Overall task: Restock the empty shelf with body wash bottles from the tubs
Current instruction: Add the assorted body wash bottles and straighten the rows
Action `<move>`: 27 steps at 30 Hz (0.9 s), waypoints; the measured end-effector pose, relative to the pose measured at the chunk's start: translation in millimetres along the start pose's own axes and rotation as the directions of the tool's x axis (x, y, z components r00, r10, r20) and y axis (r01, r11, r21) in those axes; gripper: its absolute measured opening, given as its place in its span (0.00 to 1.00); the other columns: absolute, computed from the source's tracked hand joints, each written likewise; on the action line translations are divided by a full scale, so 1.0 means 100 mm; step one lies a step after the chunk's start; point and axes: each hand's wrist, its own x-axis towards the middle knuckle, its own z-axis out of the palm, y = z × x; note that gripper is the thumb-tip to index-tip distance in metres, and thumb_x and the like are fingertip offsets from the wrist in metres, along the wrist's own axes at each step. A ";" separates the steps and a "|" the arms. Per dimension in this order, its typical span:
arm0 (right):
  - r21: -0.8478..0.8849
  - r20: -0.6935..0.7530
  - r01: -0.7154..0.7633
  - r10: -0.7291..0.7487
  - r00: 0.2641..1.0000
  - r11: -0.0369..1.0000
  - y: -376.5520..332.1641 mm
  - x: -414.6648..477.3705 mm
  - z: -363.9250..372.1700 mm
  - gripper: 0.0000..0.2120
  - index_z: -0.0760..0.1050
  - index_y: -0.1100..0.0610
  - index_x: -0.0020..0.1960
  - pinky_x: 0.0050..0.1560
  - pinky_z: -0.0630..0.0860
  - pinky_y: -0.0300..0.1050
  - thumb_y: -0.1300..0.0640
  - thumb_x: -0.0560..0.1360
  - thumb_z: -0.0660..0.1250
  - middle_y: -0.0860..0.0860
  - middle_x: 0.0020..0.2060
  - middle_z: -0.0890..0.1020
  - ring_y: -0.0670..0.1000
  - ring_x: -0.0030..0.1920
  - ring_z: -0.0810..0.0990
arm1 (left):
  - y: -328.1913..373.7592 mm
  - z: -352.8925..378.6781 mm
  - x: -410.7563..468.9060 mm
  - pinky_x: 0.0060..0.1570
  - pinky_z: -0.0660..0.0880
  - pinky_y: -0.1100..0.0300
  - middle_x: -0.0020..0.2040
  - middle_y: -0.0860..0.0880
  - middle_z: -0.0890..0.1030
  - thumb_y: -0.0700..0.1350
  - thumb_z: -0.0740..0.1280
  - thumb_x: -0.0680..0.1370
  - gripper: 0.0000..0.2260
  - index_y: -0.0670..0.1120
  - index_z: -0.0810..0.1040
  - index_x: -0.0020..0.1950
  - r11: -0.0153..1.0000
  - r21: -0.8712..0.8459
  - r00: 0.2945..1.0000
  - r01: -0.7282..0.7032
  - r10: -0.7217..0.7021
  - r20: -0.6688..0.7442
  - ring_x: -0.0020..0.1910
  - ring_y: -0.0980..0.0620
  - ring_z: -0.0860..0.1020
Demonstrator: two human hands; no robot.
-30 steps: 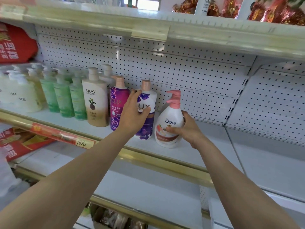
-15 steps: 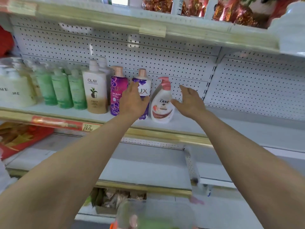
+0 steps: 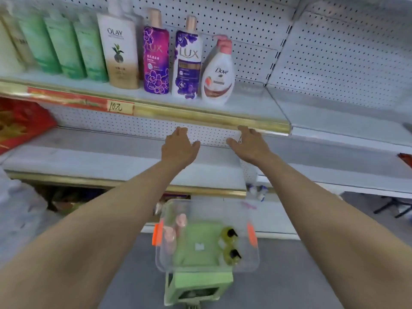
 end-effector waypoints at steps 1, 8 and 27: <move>0.011 0.032 -0.017 0.016 0.999 1.000 0.06 -0.04 0.15 0.33 0.57 0.56 0.79 0.72 0.63 0.55 0.41 0.80 0.60 0.58 0.75 0.65 0.60 0.75 0.61 | -0.12 0.11 -0.08 0.65 0.67 0.47 0.76 0.45 0.64 0.54 0.61 0.81 0.27 0.43 0.61 0.76 1.000 -0.013 0.999 0.025 -0.025 0.036 0.71 0.41 0.64; 0.088 0.291 -0.147 0.116 0.950 0.985 0.49 -0.23 1.27 0.33 0.57 0.56 0.79 0.69 0.67 0.53 0.42 0.80 0.61 0.59 0.74 0.65 0.60 0.72 0.67 | -1.03 0.86 -0.64 0.66 0.67 0.53 0.71 0.41 0.71 0.52 0.64 0.79 0.27 0.42 0.64 0.75 0.954 -0.087 0.942 0.287 -0.265 0.208 0.69 0.42 0.70; 0.522 0.645 -0.423 -0.018 0.764 0.741 0.79 -0.12 3.57 0.40 0.66 0.45 0.76 0.65 0.67 0.41 0.48 0.68 0.80 0.46 0.73 0.70 0.45 0.72 0.68 | -1.97 2.30 -1.38 0.51 0.75 0.56 0.57 0.50 0.81 0.50 0.74 0.74 0.28 0.47 0.69 0.71 0.694 -0.254 0.736 0.674 -0.659 0.152 0.52 0.51 0.79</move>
